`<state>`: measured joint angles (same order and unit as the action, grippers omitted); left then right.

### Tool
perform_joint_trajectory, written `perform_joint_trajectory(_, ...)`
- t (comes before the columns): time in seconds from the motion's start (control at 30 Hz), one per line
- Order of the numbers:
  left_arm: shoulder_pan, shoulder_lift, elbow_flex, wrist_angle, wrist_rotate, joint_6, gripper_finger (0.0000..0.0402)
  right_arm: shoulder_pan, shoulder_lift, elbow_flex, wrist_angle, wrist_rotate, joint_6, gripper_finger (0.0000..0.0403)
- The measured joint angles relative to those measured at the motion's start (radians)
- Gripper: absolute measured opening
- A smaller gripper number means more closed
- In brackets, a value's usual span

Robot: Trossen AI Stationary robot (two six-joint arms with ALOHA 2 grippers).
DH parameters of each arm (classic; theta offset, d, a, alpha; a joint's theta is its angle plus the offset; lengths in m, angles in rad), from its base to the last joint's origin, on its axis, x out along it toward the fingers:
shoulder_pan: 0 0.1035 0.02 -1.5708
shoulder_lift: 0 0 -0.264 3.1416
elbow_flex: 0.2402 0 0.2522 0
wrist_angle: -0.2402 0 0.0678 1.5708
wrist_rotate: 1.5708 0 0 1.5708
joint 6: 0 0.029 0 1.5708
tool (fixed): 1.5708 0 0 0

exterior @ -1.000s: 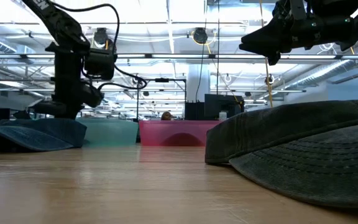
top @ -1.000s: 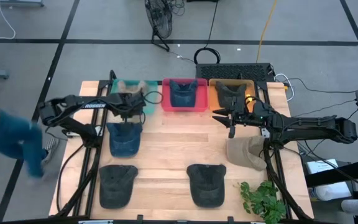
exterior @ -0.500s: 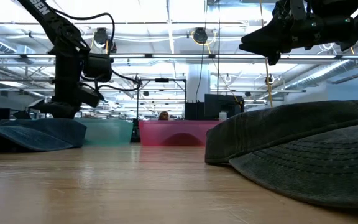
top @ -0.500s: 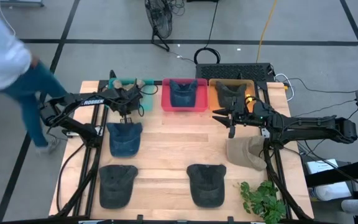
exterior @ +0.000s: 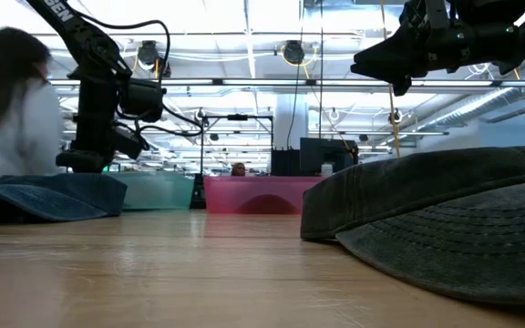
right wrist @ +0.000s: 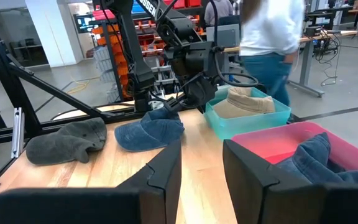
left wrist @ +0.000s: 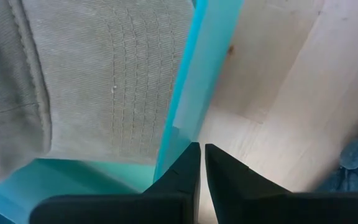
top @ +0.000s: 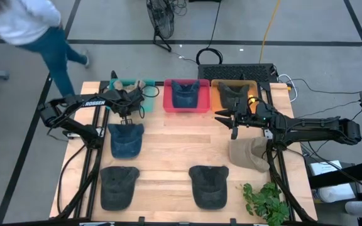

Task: Pick & Place hat
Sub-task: Adjust the green bin, then put the blue cap into the red bin

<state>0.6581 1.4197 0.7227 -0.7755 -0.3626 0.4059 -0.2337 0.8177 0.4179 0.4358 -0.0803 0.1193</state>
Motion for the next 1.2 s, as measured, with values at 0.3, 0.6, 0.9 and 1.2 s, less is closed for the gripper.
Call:
perform_joint_trajectory(0.3, -0.035, 0.000, 0.000, -0.024, -0.019, -0.042, 0.0037, 0.000, 0.000, 0.000, 0.000, 0.000, 0.025, 0.0098)
perform_joint_trajectory(0.6, -0.058, 0.000, 0.000, -0.032, -0.012, -0.106, 0.0037, 0.000, 0.000, 0.000, -0.002, 0.000, 0.026, 0.0098)
perform_joint_trajectory(0.9, -0.058, 0.000, 0.000, -0.113, 0.053, -0.154, 0.0038, 0.000, 0.000, 0.000, -0.016, 0.000, 0.026, 0.0098)
perform_joint_trajectory(1.2, -0.059, 0.000, 0.066, -0.183, 0.093, -0.150, 0.0037, 0.000, 0.000, 0.000, -0.015, 0.000, 0.026, 0.0098)
